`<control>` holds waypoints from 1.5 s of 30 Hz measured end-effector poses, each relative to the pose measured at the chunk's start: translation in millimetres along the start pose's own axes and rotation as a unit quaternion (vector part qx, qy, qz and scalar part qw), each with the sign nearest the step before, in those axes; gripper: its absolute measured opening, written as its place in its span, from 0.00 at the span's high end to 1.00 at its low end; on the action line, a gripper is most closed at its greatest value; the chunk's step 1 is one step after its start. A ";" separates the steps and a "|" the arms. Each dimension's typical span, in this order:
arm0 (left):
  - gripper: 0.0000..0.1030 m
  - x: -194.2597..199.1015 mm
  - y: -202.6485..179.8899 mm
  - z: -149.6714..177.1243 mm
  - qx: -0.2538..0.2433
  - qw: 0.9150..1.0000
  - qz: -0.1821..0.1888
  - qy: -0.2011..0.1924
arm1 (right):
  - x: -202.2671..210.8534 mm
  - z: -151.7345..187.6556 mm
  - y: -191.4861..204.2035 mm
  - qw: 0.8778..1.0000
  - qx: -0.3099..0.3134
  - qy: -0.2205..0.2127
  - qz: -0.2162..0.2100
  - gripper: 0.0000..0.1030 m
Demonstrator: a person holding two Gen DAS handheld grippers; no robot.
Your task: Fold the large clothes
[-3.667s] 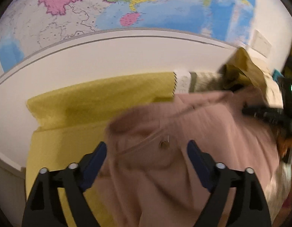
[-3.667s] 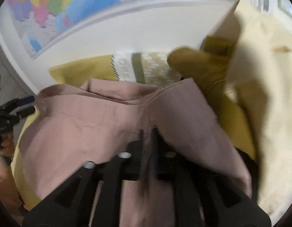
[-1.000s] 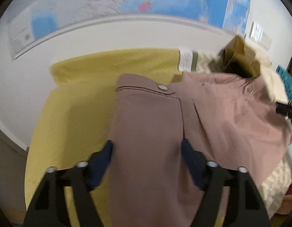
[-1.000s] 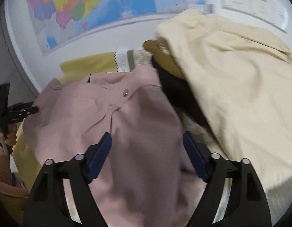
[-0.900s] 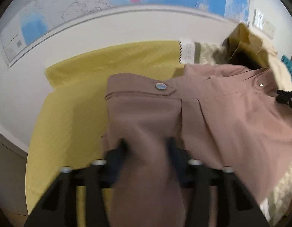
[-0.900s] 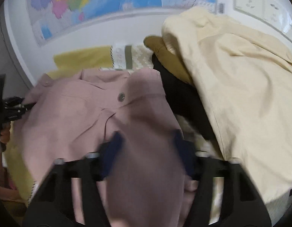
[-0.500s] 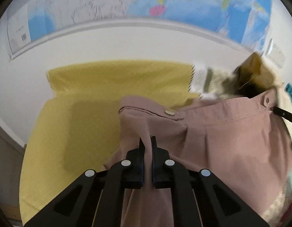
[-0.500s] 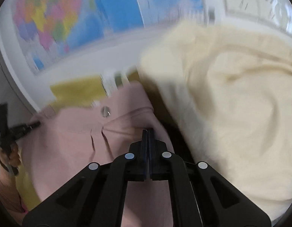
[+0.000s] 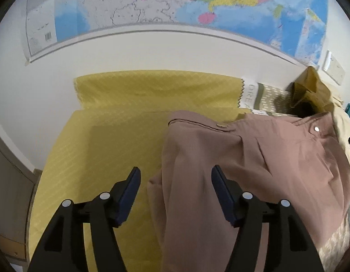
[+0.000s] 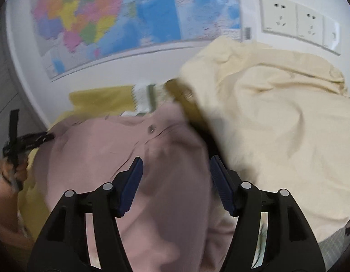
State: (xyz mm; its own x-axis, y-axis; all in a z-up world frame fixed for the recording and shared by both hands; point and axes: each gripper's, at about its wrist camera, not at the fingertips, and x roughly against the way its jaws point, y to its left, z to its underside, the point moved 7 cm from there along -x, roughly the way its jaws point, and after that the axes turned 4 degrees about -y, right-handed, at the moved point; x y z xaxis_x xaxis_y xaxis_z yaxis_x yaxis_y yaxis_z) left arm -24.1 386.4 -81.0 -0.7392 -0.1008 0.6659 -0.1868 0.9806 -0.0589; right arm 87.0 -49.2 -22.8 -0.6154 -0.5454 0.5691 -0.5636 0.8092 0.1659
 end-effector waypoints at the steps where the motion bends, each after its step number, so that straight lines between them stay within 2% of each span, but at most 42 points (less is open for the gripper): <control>1: 0.39 3.1 -1.7 2.8 -0.007 1.000 -0.001 0.000 | 0.8 5.5 5.3 1.000 0.007 0.005 -0.005 0.40; 3: 0.38 4.2 -6.8 8.1 -0.022 1.000 0.000 0.003 | -6.0 18.2 21.0 0.999 0.034 0.021 -0.012 0.41; 6: 0.38 -9.6 -10.1 16.4 -0.025 0.999 -0.006 0.024 | -31.2 30.2 26.6 0.997 0.058 0.049 0.014 0.59; 7: 0.38 -17.4 -7.5 20.2 -0.020 0.999 -0.012 0.035 | -41.1 33.9 22.3 0.996 0.058 0.060 0.029 0.69; 8: 0.36 -24.9 -4.5 24.0 -0.014 0.999 -0.018 0.046 | -53.4 37.6 11.6 0.996 0.039 0.071 0.043 0.71; 11: 0.33 -37.6 2.9 28.7 0.020 0.998 -0.008 0.058 | -72.0 41.2 -5.8 0.996 0.005 0.076 0.045 0.76; 13: 0.33 -30.6 3.9 27.4 0.023 0.998 -0.016 0.054 | -68.4 39.5 -6.4 0.997 -0.012 0.072 0.039 0.74; 15: 0.33 -18.9 1.2 26.1 0.006 0.999 -0.038 0.038 | -53.9 34.6 -2.6 0.998 -0.016 0.061 0.030 0.68; 17: 0.33 -2.9 -3.9 25.6 -0.018 0.998 -0.065 0.021 | -30.6 26.3 7.4 0.999 -0.012 0.034 0.011 0.53; 18: 0.33 4.6 -8.0 25.4 -0.030 0.997 -0.073 0.012 | -20.0 25.0 13.0 1.000 -0.008 0.026 0.003 0.51; 19: 0.32 9.7 -11.0 24.9 -0.036 0.996 -0.077 0.008 | -12.9 24.6 16.7 1.000 -0.003 0.020 -0.002 0.51; 23: 0.25 26.9 -29.7 25.5 -0.063 0.994 -0.083 -0.014 | 6.5 28.9 46.0 0.999 0.029 0.006 -0.019 0.36; 27: 0.24 29.2 -46.1 31.3 -0.084 0.993 -0.076 -0.013 | 5.4 43.1 54.8 0.998 0.049 0.018 -0.021 0.36; 30: 0.23 24.5 -54.7 37.7 -0.099 0.992 -0.076 -0.007 | -10.4 56.4 47.1 0.998 0.037 0.039 -0.022 0.36; 31: 0.23 21.1 -55.0 40.6 -0.098 0.992 -0.075 -0.002 | -18.0 60.9 41.9 0.998 0.036 0.048 -0.015 0.38; 33: 0.23 11.0 -50.3 46.1 -0.085 0.994 -0.073 0.013 | -31.6 66.9 29.8 0.997 0.033 0.061 0.025 0.40; 34: 0.23 5.7 -47.1 48.8 -0.075 0.995 -0.068 0.022 | -38.5 69.5 21.1 0.997 0.007 0.068 0.027 0.40; 37: 0.18 0.3 -40.0 55.7 -0.043 0.997 -0.058 0.033 | -40.1 67.7 14.3 0.997 -0.030 0.066 0.011 0.40; 40: 0.18 5.8 -40.8 57.3 -0.047 0.996 -0.065 0.029 | -31.1 66.4 19.5 0.998 -0.018 0.065 0.011 0.36; 45: 0.19 18.9 -41.2 57.7 -0.046 0.996 -0.068 0.021 | -2.0 62.4 24.1 0.998 -0.037 0.049 -0.019 0.34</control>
State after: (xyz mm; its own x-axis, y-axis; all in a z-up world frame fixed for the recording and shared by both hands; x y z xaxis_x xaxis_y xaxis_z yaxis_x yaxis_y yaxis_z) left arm -67.7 334.4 -109.0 -0.6828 -0.2286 0.6939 -0.2217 0.9698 0.1015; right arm 40.2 -42.2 -70.2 -0.5359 -0.5545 0.6366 -0.5405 0.8046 0.2458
